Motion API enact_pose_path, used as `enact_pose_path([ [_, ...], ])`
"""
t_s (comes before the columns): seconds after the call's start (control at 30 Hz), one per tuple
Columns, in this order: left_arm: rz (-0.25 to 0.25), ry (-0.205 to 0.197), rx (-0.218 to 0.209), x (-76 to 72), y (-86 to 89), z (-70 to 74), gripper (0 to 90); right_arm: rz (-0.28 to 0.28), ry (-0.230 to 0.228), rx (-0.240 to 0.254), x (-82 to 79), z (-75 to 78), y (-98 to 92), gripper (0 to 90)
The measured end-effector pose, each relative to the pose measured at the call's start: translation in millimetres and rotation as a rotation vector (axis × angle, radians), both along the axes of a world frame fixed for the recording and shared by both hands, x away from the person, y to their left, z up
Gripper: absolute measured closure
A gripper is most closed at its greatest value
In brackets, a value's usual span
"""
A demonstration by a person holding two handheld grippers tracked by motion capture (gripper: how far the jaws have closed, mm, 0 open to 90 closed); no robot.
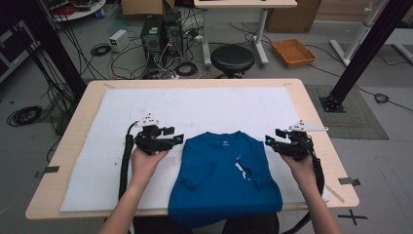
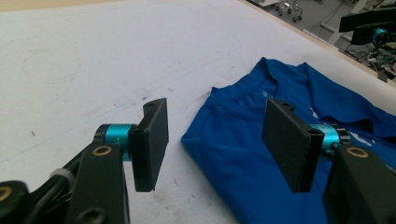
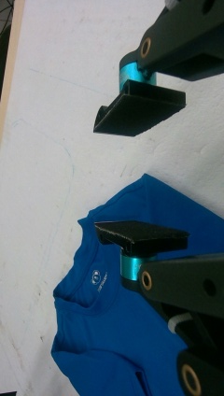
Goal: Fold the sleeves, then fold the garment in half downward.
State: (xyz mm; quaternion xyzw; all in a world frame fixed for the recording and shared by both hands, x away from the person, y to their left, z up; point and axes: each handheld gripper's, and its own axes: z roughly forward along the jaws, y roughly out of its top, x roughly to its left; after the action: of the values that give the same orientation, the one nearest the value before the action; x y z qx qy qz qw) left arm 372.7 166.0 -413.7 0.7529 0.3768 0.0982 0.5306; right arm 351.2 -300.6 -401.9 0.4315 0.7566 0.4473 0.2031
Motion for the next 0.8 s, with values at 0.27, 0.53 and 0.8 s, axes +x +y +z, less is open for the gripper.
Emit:
enact_pose_path([
  [0.27,-0.001,0.006,0.001,-1.8,2.5,0.3,41.0,-0.001,0.001,0.000,3.0,0.7,2.1,45.8],
  [0.53,0.001,0.052,0.016,7.6,-5.4,-3.6,42.6,0.008,0.013,-0.006,11.3,-2.2,7.4,49.9],
  [0.8,-0.013,0.122,0.056,21.5,-23.0,-12.5,47.4,0.024,0.053,-0.048,24.3,-11.3,21.5,54.3],
])
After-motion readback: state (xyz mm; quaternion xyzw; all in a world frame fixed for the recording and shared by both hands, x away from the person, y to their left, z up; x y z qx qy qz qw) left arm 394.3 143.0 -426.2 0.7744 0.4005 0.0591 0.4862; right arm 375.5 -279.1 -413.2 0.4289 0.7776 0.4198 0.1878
